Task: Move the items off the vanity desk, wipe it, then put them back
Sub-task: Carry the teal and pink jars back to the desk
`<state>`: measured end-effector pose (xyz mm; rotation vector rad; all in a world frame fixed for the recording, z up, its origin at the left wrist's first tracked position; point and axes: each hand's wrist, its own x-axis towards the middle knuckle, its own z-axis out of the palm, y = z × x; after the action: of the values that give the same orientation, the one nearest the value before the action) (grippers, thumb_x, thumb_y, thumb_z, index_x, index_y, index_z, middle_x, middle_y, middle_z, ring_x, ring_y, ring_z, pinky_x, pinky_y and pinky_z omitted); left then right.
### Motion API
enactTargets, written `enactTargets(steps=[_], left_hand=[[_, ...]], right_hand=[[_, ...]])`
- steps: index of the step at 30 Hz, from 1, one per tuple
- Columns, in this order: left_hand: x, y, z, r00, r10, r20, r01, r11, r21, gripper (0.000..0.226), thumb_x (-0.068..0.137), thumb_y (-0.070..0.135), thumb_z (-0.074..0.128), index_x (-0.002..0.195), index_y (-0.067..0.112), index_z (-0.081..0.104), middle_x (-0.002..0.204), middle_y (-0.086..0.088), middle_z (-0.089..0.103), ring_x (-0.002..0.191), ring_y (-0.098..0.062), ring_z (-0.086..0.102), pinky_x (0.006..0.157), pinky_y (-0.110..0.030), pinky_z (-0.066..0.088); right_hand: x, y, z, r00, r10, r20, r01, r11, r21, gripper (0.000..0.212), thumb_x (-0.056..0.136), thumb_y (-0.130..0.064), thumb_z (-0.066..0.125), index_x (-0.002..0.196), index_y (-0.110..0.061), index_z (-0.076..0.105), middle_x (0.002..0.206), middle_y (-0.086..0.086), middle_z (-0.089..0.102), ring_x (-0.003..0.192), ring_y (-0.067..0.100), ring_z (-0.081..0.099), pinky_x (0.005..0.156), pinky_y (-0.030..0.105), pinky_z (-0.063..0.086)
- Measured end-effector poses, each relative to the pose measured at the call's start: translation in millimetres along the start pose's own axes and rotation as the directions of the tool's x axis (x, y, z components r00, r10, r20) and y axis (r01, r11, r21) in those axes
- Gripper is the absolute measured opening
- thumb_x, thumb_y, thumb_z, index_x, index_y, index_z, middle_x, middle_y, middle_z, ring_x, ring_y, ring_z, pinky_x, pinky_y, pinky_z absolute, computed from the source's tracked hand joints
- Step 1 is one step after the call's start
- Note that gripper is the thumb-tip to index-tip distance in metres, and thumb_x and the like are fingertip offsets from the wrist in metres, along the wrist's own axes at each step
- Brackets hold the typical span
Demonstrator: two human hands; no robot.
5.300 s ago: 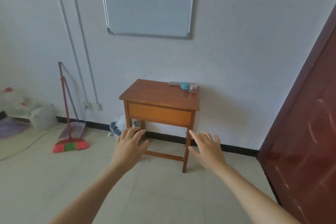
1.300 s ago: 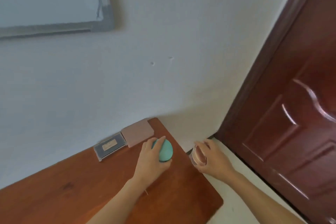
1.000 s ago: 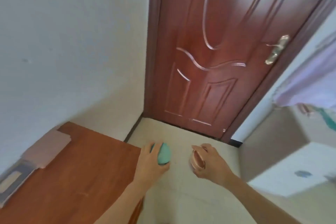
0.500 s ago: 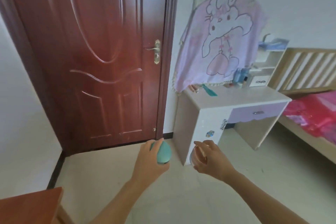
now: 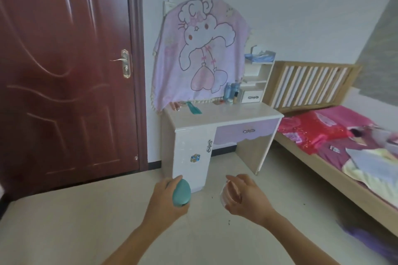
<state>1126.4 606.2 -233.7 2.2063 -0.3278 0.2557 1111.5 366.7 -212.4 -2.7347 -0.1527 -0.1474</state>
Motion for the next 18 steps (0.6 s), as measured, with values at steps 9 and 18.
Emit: enactTargets(steps=[9, 18], left_hand=[[56.9, 27.4, 66.4, 0.996, 0.016, 0.083, -0.011, 0.998, -0.062, 0.077, 0.057, 0.04, 0.068, 0.127, 0.018, 0.047, 0.114, 0.008, 0.042, 0.103, -0.005, 0.038, 0.08, -0.002, 0.028], [186.8, 8.6, 130.2, 0.993, -0.06, 0.103, 0.071, 0.992, -0.106, 0.089, 0.046, 0.052, 0.06, 0.127, 0.017, 0.049, 0.114, 0.004, 0.046, 0.111, -0.018, 0.042, 0.09, -0.022, 0.031]], right_hand=[[10.3, 73.9, -19.4, 0.997, 0.071, -0.04, -0.07, 0.997, 0.021, 0.07, 0.074, -0.041, 0.066, 0.136, -0.031, 0.036, 0.127, -0.004, 0.04, 0.111, 0.014, 0.047, 0.09, 0.018, 0.04], [115.6, 156.2, -45.7, 0.991, 0.13, -0.018, -0.13, 0.992, 0.007, 0.07, 0.075, -0.039, 0.068, 0.137, -0.029, 0.037, 0.13, -0.002, 0.039, 0.115, 0.015, 0.047, 0.094, 0.021, 0.04]])
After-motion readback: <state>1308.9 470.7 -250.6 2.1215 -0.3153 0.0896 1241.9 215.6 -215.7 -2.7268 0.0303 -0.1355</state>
